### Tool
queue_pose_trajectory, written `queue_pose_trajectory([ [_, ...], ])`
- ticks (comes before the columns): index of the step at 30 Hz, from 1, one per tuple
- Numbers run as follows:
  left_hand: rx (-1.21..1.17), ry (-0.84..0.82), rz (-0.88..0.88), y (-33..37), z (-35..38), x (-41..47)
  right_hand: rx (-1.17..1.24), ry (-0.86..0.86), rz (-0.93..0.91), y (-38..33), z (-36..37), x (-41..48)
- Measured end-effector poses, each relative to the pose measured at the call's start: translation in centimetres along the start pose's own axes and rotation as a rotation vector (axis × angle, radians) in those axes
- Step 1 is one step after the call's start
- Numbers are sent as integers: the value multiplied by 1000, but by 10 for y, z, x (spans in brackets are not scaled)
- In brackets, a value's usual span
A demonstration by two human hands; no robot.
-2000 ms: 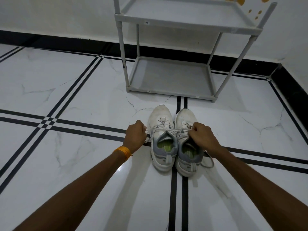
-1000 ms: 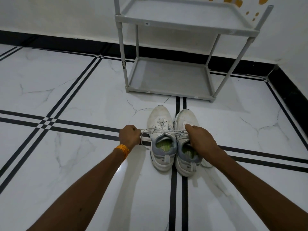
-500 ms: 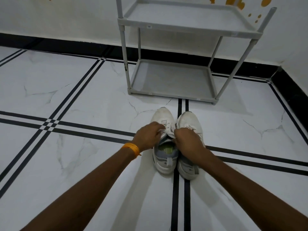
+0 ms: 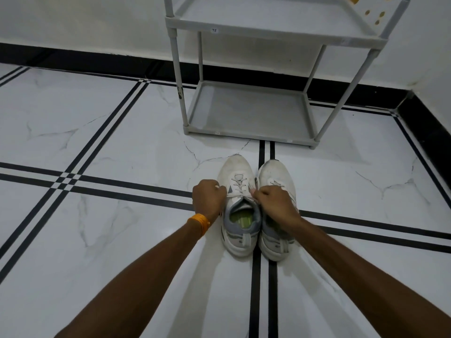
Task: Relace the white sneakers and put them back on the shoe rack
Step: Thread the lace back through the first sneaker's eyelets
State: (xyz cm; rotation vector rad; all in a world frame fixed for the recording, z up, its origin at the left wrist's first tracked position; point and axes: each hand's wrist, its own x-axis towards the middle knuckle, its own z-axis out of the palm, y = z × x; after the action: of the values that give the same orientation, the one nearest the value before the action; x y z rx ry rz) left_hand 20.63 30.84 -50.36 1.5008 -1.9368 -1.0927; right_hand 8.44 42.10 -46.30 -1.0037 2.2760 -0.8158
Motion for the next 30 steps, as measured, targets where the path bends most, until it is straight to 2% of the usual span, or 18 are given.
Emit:
queue_pose_trajectory([
  [3,138,28,125,-7,1,-2,-34,35,-35,4,5,-5],
  [10,159,12,152,-5,0,-2,-60,83,-79,7,6,-8],
  [14,167,69,147,-2,-16,6,-88,16,-107,-5,6,-7],
  [18,187,123,114,-14,-47,20,-166,-78,-185,-47,27,-10],
  [23,324,73,147,-34,-67,24,-67,-166,-143,-74,53,-12],
  [26,515,181,198,-18,-65,19,154,-253,-92,-68,36,-15],
  [28,595,234,312,5,-58,12,190,-162,-84,-53,12,-13],
  [30,642,213,493,30,-43,3,7,41,-128,-31,-17,-5],
])
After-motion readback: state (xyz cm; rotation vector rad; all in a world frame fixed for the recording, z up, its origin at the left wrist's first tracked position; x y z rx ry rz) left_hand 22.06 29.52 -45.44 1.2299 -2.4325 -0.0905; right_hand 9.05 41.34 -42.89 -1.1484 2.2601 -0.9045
